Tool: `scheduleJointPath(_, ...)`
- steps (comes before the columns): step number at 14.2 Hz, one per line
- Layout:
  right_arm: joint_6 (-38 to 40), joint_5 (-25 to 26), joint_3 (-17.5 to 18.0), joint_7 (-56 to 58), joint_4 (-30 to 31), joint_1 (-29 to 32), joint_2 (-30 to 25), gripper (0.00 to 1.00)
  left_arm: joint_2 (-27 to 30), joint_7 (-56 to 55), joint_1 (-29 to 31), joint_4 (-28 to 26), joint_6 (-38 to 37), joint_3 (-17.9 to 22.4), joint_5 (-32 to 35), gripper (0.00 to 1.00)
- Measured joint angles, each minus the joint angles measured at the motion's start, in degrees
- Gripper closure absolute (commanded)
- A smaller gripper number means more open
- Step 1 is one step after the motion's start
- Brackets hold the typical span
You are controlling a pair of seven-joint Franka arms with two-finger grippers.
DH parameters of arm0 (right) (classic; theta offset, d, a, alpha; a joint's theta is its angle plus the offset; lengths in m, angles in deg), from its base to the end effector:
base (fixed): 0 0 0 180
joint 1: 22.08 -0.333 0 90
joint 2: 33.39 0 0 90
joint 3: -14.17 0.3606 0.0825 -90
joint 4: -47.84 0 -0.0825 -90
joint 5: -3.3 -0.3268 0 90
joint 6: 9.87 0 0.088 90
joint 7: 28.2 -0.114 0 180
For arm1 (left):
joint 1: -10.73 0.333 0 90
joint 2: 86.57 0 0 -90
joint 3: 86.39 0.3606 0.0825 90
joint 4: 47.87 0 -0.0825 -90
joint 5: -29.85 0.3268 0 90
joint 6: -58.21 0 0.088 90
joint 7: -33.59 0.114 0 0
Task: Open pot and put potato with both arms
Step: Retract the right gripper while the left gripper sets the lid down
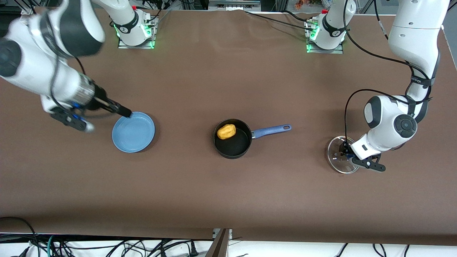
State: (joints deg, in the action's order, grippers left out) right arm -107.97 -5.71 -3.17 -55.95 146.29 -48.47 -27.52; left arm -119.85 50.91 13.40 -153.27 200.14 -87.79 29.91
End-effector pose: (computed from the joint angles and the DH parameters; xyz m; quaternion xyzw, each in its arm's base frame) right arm 0.5200 0.1067 0.5626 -0.9809 0.1769 0.0685 0.0424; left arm 0.6387 0.0161 0.2895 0.9900 -0.1378 0.0291 0.0016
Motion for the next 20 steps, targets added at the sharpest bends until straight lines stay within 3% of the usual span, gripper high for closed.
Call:
scheduleJointPath(2,3.73,2.48,2.05,5.74,1.76,4.17,-4.28,0.0,0.06,0.0,0.0,0.22,0.0,0.0,0.0,0.29)
scheduleJointPath(6,6.81,5.53,12.96,18.21,2.0,18.97,-7.67,0.0,0.79,-0.04,-0.01,1.29,-0.08,-0.13,0.0,0.29)
scheduleJointPath(8,7.25,7.09,15.8,21.81,1.81,22.92,-8.09,0.0,1.14,-0.08,-0.05,3.38,-1.71,-0.25,0.0,0.29)
scheduleJointPath(16,7.76,8.28,17.31,22.58,-3.0,23.47,-7.96,0.0,2.31,-4.3,-0.61,17.21,-18.75,-1.84,-0.22,0.29)
scheduleJointPath(20,7.76,8.61,17.31,22.58,-4.56,23.49,-6.71,0.0,2.66,-6.23,-0.78,27.81,-34.29,-1.88,-2.67,0.29)
